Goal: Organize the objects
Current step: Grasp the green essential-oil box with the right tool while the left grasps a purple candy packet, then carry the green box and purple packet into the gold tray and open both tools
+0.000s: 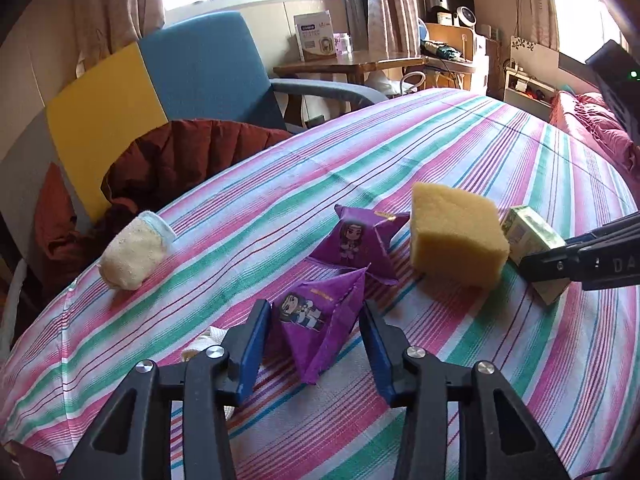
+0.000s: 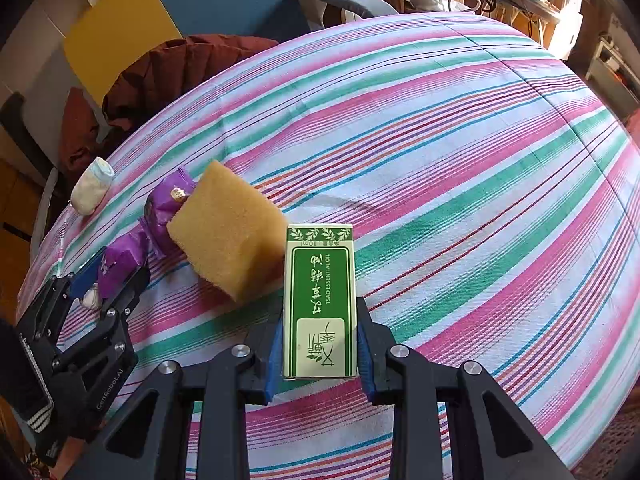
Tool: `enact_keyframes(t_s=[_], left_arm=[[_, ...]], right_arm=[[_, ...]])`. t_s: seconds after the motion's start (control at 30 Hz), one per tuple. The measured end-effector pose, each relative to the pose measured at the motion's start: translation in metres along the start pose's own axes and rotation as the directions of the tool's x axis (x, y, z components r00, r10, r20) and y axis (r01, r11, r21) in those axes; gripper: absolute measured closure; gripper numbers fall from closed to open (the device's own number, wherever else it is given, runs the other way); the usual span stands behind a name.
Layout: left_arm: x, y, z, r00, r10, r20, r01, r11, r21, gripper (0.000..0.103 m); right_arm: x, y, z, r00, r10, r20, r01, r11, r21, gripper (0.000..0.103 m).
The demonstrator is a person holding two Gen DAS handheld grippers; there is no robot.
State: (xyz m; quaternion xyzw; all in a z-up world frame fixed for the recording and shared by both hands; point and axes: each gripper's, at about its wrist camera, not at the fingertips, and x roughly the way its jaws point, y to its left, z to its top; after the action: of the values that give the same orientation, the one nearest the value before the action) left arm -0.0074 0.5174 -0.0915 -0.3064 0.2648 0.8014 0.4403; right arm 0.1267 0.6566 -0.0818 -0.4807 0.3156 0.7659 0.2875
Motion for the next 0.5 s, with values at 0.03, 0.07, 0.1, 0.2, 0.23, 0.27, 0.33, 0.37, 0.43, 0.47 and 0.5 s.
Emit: enact_keyframes(t_s=[0.03, 0.07, 0.1, 0.2, 0.23, 0.27, 0.33, 0.37, 0.43, 0.47, 0.5], left_arm=[[-0.004, -0.002, -0.001, 1.000, -0.008, 0.009, 0.008, 1.000, -0.005, 0.057], [-0.009, -0.004, -0.005, 1.000, -0.010, 0.017, 0.010, 1.000, -0.010, 0.057], [-0.013, -0.006, -0.009, 1.000, -0.005, 0.025, 0.005, 1.000, -0.013, 0.057], [-0.034, -0.008, -0.020, 0.997, -0.002, 0.079, 0.004, 1.000, -0.025, 0.057], [-0.040, -0.009, -0.022, 0.995, -0.003, 0.097, 0.007, 0.999, -0.035, 0.057], [-0.047, -0.008, -0.027, 0.994, -0.008, 0.105, 0.013, 0.999, -0.045, 0.057], [-0.058, -0.009, -0.039, 0.994, -0.022, 0.111, 0.028, 0.998, -0.055, 0.057], [-0.061, -0.010, -0.042, 0.993, -0.024, 0.115, 0.031, 0.998, -0.059, 0.057], [-0.070, -0.009, -0.050, 0.991, -0.019, 0.132, 0.029, 0.997, -0.071, 0.057], [-0.076, -0.008, -0.055, 0.990, -0.015, 0.140, 0.026, 0.997, -0.079, 0.057], [-0.079, -0.007, -0.058, 0.990, -0.012, 0.143, 0.024, 0.996, -0.086, 0.057]], right_arm=[[0.000, 0.001, 0.000, 1.000, -0.001, 0.001, 0.001, 1.000, -0.001, 0.072], [0.000, 0.001, -0.001, 1.000, 0.000, 0.001, 0.000, 1.000, -0.001, 0.072], [0.000, 0.001, -0.001, 1.000, 0.001, 0.002, -0.001, 1.000, -0.001, 0.072], [0.003, 0.001, -0.001, 1.000, -0.003, 0.006, 0.003, 1.000, -0.011, 0.072], [0.002, 0.000, -0.001, 1.000, -0.004, 0.007, 0.004, 1.000, -0.014, 0.072], [0.002, 0.000, -0.002, 1.000, -0.006, 0.009, 0.006, 1.000, -0.017, 0.072], [0.002, 0.000, -0.002, 1.000, -0.006, 0.011, 0.006, 1.000, -0.018, 0.072], [0.001, -0.001, -0.002, 1.000, -0.004, 0.012, 0.004, 1.000, -0.013, 0.072], [0.001, -0.002, -0.002, 1.000, -0.002, 0.016, 0.002, 1.000, -0.005, 0.072], [0.001, -0.003, -0.002, 1.000, -0.003, 0.021, 0.003, 1.000, 0.001, 0.072], [0.000, -0.003, -0.003, 1.000, -0.008, 0.026, 0.008, 1.000, 0.006, 0.072]])
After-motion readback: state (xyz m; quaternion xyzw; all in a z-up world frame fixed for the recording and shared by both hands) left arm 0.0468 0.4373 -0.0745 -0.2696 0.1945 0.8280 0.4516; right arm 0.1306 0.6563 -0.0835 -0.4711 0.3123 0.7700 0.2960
